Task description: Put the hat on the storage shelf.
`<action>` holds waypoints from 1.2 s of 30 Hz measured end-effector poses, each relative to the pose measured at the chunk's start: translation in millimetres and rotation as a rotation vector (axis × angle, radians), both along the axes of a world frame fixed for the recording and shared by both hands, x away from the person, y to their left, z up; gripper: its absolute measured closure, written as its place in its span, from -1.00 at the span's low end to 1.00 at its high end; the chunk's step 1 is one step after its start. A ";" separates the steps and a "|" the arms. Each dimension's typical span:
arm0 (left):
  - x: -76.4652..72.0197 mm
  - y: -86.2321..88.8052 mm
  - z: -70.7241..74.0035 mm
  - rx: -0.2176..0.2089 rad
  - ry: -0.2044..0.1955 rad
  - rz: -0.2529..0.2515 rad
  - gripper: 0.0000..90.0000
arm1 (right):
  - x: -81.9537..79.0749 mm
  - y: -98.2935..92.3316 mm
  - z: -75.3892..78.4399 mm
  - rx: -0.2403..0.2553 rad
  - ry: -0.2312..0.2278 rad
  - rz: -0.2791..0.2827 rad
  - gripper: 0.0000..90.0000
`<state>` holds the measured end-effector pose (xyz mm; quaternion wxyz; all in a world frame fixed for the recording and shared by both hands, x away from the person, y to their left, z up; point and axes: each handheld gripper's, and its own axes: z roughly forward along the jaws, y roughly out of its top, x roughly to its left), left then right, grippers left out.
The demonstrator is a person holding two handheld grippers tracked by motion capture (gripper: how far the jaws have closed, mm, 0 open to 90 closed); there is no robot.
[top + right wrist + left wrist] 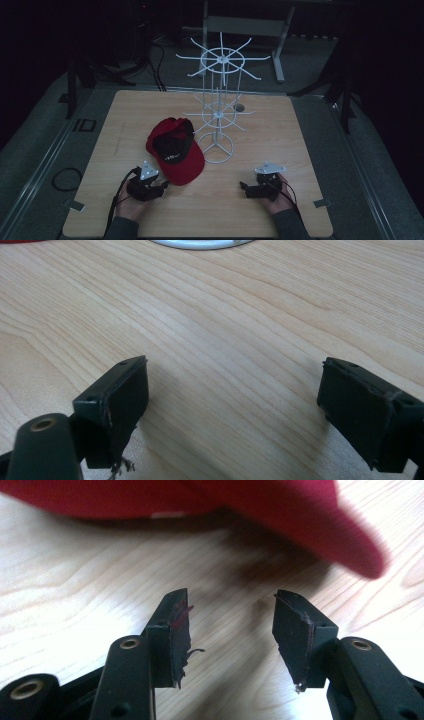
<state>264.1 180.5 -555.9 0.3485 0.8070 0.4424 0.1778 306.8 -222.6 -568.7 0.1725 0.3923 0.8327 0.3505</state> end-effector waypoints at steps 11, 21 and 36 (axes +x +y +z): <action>-15.9 -10.5 11.1 -0.056 -0.032 0.001 0.04 | 0.1 -0.2 0.0 0.001 0.000 -0.001 -0.71; -16.6 -14.4 11.1 -0.129 0.007 -0.005 0.00 | 0.1 -0.1 0.0 0.001 0.000 -0.001 -0.71; -3.6 -25.3 13.1 -0.203 0.048 -0.039 -0.04 | 0.2 -0.1 0.0 0.000 0.000 -0.001 -0.71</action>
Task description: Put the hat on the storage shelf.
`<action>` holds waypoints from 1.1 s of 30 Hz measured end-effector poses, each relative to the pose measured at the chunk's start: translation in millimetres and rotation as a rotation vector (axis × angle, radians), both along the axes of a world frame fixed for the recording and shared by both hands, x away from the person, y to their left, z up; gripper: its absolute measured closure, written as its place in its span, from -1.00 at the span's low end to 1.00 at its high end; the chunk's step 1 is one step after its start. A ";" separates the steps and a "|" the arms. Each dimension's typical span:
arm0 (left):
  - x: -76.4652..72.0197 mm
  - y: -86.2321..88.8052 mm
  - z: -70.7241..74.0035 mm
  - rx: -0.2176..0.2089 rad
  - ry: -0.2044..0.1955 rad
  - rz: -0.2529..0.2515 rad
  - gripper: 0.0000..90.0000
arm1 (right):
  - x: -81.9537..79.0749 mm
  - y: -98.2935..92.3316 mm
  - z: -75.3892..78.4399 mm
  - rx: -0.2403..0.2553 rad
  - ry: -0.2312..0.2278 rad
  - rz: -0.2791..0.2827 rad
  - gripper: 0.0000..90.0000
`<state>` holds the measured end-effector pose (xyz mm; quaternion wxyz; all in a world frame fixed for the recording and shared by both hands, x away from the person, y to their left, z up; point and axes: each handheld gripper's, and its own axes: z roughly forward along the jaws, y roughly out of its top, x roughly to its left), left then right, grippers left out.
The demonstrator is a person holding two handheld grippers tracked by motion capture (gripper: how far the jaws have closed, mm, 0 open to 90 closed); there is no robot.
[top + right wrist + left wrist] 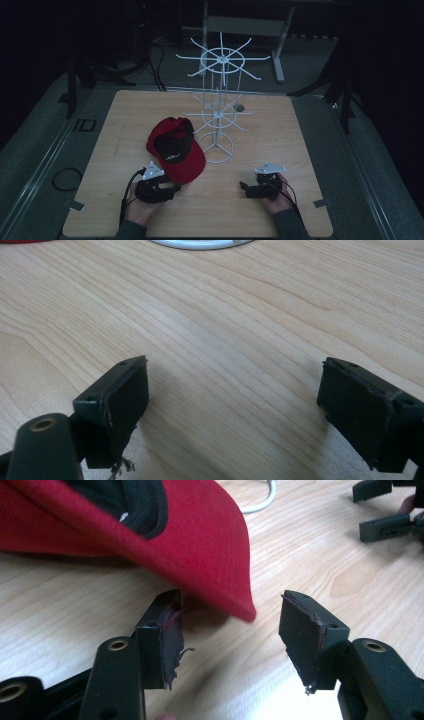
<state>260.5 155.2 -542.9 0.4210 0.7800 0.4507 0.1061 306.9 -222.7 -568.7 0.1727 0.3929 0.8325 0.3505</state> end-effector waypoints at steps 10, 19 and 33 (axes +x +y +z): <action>19.5 -5.0 -5.7 -0.016 0.031 0.036 -0.13 | 0.1 0.1 0.0 0.000 0.000 -0.001 -0.71; 32.0 -9.5 -15.3 -0.026 0.072 0.037 0.05 | 0.1 0.1 0.0 0.000 0.000 -0.001 -0.71; 38.8 -12.8 -22.7 -0.043 0.110 -0.009 0.13 | 0.2 0.2 0.0 0.000 0.000 -0.001 -0.71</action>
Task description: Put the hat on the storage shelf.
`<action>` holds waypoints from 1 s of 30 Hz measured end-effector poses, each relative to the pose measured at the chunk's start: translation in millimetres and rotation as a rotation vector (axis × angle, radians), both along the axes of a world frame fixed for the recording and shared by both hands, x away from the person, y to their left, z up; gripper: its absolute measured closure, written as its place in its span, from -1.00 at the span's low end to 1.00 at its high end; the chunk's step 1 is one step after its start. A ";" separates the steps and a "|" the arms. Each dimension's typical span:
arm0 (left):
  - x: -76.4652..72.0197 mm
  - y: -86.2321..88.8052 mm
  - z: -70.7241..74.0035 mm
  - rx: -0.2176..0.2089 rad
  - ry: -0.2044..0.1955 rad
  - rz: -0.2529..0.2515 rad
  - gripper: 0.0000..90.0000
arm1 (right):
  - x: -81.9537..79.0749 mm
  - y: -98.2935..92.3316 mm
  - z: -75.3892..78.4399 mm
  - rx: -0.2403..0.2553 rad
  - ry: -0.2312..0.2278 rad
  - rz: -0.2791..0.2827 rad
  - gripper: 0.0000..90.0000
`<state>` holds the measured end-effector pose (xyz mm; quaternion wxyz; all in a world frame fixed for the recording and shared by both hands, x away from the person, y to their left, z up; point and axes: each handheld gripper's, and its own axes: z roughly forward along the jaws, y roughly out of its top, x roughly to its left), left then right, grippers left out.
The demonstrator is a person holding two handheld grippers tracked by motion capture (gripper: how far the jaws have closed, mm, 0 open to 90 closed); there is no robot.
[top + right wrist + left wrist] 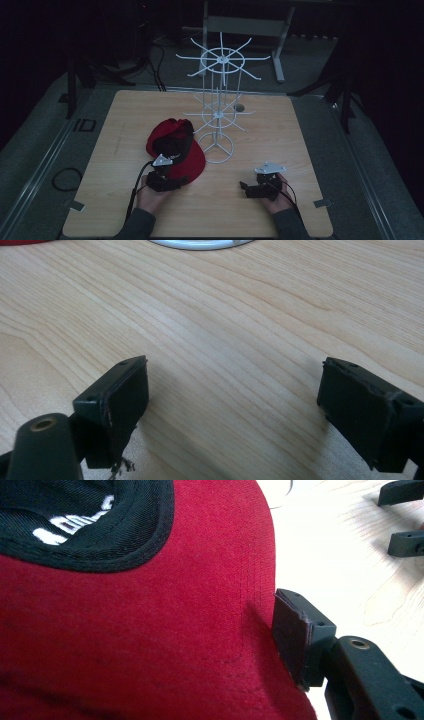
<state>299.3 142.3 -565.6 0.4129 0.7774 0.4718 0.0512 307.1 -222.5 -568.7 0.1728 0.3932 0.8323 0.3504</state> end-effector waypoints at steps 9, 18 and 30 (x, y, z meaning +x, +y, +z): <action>-3.1 0.6 1.6 0.021 0.005 -0.013 0.38 | 0.0 0.0 0.0 0.000 0.000 0.000 -0.71; -6.8 2.5 3.6 0.051 -0.032 0.018 0.51 | 0.0 0.0 0.0 0.000 0.000 0.000 -0.71; -11.1 12.9 10.3 0.174 -0.149 0.085 0.50 | 0.1 0.0 0.0 0.000 0.000 0.000 -0.71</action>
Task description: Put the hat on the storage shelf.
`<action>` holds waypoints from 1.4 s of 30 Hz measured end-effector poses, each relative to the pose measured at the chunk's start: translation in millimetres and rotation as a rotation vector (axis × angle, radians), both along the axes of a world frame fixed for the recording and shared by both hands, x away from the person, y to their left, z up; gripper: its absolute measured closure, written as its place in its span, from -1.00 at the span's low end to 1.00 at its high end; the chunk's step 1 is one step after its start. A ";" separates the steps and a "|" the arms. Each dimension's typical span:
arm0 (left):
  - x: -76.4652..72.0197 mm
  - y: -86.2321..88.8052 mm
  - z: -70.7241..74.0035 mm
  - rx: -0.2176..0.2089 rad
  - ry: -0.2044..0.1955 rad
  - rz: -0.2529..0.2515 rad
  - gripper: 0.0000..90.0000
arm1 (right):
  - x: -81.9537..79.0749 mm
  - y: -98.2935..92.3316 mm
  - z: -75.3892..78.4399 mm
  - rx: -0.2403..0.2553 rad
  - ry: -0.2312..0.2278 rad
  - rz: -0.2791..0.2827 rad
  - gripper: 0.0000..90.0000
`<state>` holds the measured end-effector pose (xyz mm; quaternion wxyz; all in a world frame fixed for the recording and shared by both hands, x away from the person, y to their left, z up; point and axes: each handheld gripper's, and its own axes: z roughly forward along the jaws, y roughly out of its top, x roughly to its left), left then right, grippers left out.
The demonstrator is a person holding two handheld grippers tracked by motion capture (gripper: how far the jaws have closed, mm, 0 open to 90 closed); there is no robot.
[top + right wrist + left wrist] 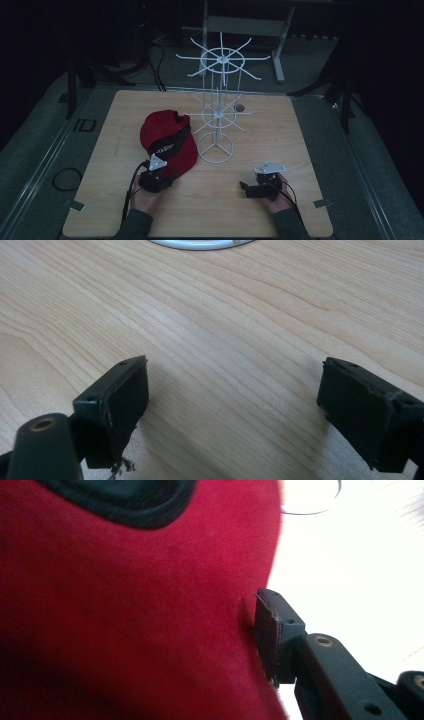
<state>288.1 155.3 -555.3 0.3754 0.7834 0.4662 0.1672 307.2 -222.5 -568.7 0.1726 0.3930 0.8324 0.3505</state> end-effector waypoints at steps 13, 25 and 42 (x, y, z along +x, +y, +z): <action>-1.9 5.8 1.0 0.063 -0.064 0.050 0.54 | 0.0 0.0 0.0 0.000 0.000 0.000 -0.71; -4.3 13.6 13.0 0.016 -0.111 0.049 0.55 | 0.1 0.0 0.0 0.000 0.000 0.000 -0.71; -1.7 23.4 44.8 0.024 -0.176 0.064 0.55 | 0.1 0.0 0.0 -0.001 -0.001 0.001 -0.71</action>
